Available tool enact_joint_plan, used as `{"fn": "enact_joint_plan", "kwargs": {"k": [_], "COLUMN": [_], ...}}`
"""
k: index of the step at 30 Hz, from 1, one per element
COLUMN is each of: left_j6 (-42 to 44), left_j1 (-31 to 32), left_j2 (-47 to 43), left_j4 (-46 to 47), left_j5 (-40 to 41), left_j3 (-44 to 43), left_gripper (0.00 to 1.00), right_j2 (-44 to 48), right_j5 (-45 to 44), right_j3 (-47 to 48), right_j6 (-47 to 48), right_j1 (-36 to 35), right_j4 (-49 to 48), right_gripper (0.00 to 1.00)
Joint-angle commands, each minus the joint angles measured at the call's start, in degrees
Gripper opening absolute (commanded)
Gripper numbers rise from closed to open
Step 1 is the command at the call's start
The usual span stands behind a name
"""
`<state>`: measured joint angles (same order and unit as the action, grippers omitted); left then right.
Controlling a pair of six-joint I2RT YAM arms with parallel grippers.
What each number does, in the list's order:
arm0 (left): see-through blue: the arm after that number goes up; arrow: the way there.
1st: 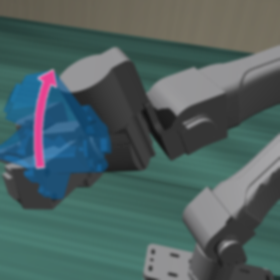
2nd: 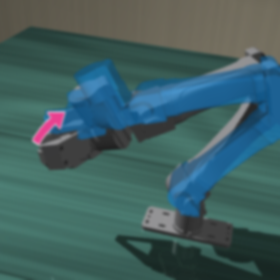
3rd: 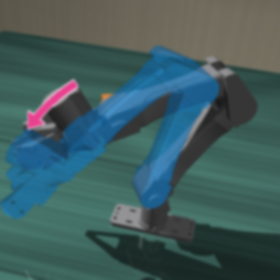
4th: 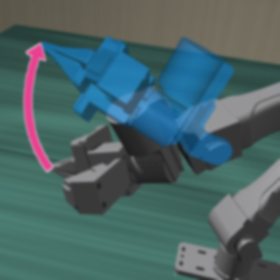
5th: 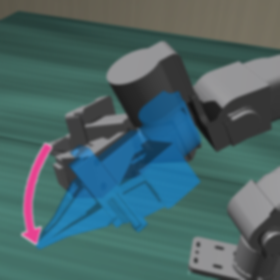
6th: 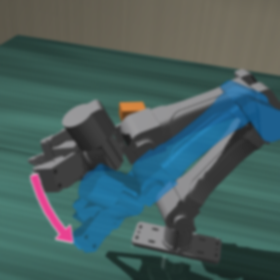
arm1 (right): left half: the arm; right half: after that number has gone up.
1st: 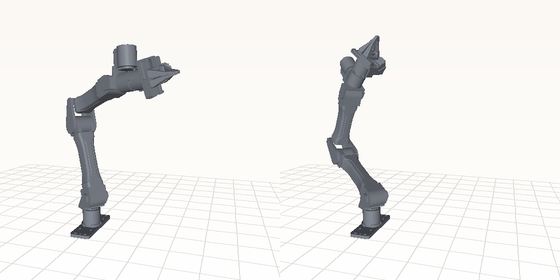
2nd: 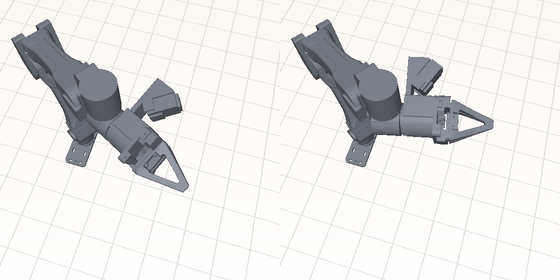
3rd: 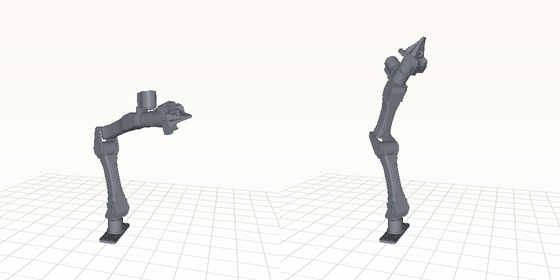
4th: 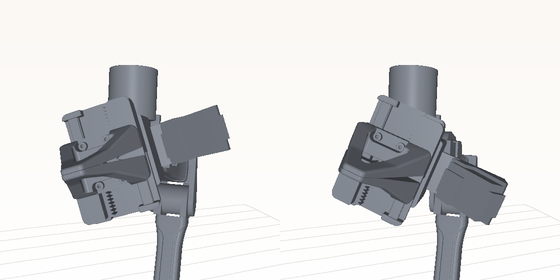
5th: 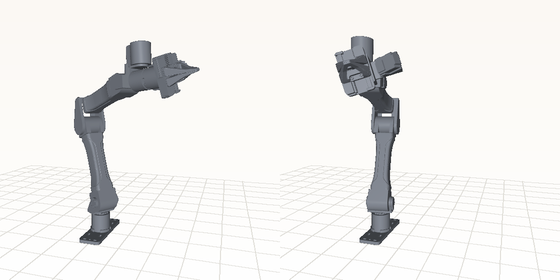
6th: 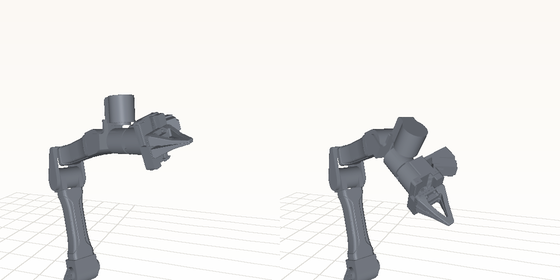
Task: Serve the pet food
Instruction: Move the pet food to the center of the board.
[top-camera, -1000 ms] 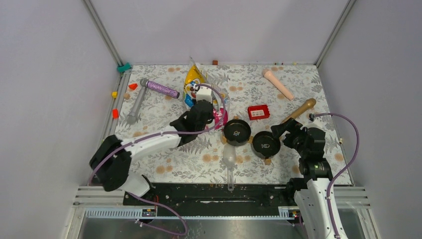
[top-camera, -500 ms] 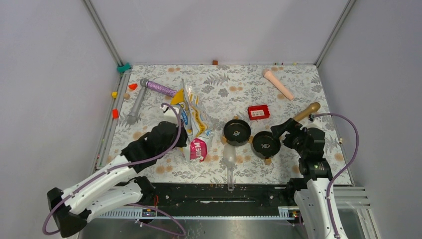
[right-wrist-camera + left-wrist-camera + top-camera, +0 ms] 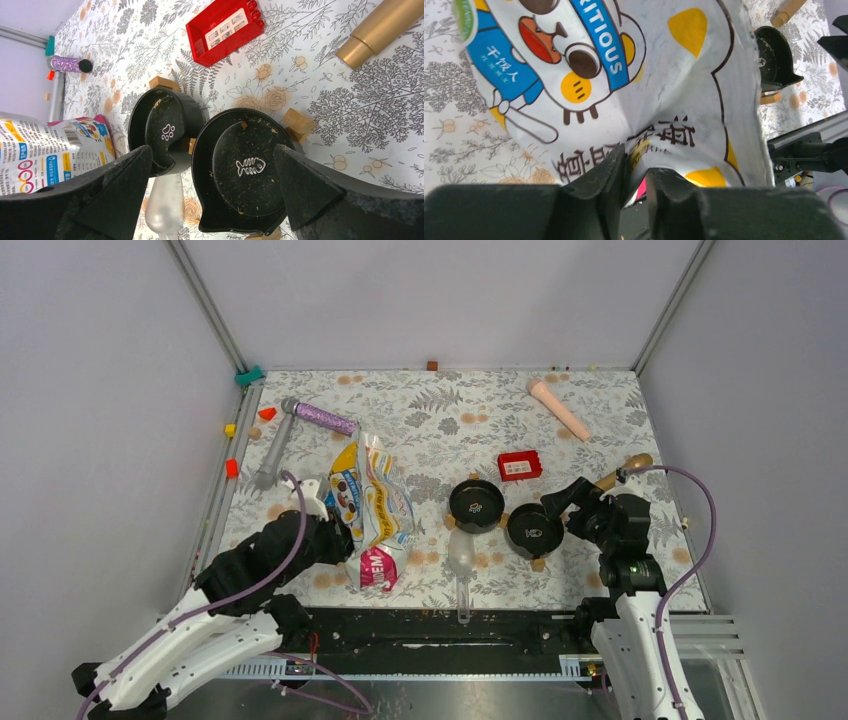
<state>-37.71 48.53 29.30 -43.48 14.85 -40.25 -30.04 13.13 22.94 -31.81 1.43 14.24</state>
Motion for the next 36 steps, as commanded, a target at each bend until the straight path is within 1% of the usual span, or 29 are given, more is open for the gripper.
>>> {"fn": "enact_joint_plan", "kwargs": {"k": [1,3,4,5,6,10,13,15,19,22,24,31,36], "left_j6": [-5.14,-5.17,-5.18,-5.63,-6.35,-7.80,-7.92,-7.50,-7.36,-4.85,-3.04,-0.45,0.00], "left_j1": [0.17,0.20,0.23,0.21,0.25,0.15,0.11,-0.06,-1.17,-6.84,-9.30,-13.62,-15.08], "left_j2": [-1.00,0.44,1.60,2.83,4.35,10.66,15.36,18.56,23.45,24.61,24.67,24.02,23.27], "left_j4": [-4.46,-7.13,-8.88,-10.54,-12.51,-17.98,-17.41,-16.61,-16.68,-16.18,-14.60,-7.74,-6.56], "left_j5": [0.64,1.22,1.81,3.00,4.25,10.66,13.86,14.90,19.89,16.60,13.35,4.60,3.66], "left_j3": [-8.11,-11.53,-13.61,-15.79,-17.82,-25.14,-28.93,-32.03,-35.66,-36.57,-35.97,-31.87,-31.00], "left_gripper": [0.37,0.66,0.84,0.96,0.98,0.99,0.99,0.99,0.98,0.98,0.98,0.99,0.99], "right_j2": [-0.97,-0.69,-0.53,-0.40,-0.29,-1.30,-3.94,-5.01,-4.66,-4.04,-3.68,-3.58,-3.44], "right_j5": [3.59,4.86,5.45,5.83,6.34,9.18,10.94,10.26,9.45,7.39,6.64,5.12,4.36], "right_j3": [0.97,1.34,1.51,1.58,1.84,4.14,8.83,11.56,12.88,13.41,12.99,12.78,12.44], "right_j6": [-0.92,-1.14,-1.13,-1.02,-1.05,-0.61,1.60,2.96,3.51,4.42,4.40,4.79,4.74], "right_j1": [-0.33,-0.38,-0.37,-0.38,-0.38,-0.37,-0.42,-0.73,-1.13,-1.17,-1.16,-1.16,-1.16], "right_j4": [-2.24,-2.13,-2.16,-2.12,-2.10,-0.76,5.56,8.96,10.32,12.20,12.25,12.90,12.92], "right_gripper": [1.00,1.00,0.99,0.99,1.00,0.99,0.99,0.99,0.99,1.00,0.99,0.99,0.99]}}
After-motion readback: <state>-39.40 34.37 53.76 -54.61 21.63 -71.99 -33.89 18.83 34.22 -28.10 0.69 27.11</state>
